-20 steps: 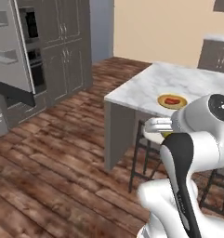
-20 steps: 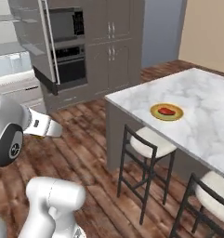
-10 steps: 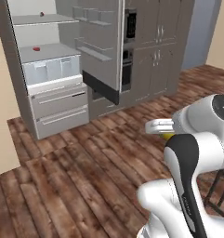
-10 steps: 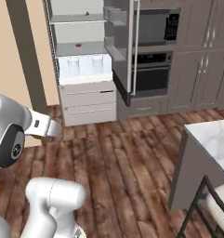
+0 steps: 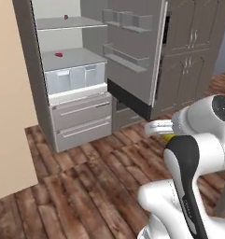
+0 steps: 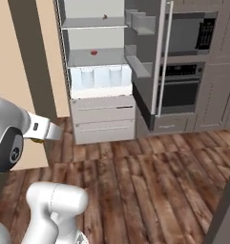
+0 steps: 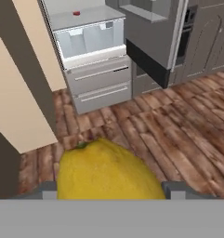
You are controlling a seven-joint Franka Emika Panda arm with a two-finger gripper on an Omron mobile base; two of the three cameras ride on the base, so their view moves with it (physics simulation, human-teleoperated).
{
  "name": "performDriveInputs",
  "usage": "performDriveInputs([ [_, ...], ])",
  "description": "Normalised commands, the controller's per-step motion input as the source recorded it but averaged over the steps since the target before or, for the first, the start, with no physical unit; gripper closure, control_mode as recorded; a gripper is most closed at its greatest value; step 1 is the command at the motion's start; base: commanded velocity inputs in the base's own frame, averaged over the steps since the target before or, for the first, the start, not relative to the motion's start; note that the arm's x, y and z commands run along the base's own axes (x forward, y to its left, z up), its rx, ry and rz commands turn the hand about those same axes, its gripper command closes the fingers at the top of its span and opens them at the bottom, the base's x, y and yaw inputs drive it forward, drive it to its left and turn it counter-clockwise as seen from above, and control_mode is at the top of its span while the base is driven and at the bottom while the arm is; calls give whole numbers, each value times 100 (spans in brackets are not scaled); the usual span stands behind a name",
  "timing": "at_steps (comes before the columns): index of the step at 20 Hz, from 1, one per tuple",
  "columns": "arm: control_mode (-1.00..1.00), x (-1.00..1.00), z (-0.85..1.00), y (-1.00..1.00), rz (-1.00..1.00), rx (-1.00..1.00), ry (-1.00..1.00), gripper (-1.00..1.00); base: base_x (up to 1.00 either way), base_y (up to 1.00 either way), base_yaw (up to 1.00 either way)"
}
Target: Transport the steak and lemon to the fridge. Place the steak on the rack containing meat and place the lemon on the rack containing the vegetable, ensuring meats and vegetables are on different racks.
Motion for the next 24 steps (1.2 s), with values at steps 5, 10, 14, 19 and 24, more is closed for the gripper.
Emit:
performDriveInputs([
  [5,100,0,0,0,0,0,0,100,100,10,0],
  [10,100,0,0,0,0,0,0,100,100,-5,3],
  [14,100,0,0,0,0,0,0,100,100,-20,7],
  [19,100,0,0,0,0,0,0,100,100,-12,10],
  [24,100,0,0,0,0,0,0,100,100,-5,16],
])
